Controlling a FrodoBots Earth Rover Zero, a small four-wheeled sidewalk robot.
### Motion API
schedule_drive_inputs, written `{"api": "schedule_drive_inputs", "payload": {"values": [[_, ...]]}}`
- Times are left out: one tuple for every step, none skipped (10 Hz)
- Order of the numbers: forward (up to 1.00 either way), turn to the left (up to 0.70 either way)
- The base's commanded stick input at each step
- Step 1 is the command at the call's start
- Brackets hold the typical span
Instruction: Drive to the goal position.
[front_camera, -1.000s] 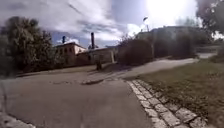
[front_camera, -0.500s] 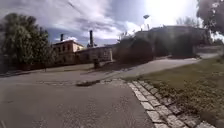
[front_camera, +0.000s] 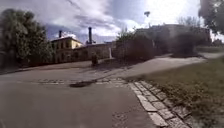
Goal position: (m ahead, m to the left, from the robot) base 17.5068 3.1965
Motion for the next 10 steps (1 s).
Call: {"api": "schedule_drive_inputs", "payload": {"values": [[0.70,0.00],[0.70,0.00],[0.70,0.00],[0.70,0.00],[0.70,0.00],[0.70,0.00],[0.70,0.00],[0.70,0.00],[0.70,0.00],[0.70,0.00]]}}
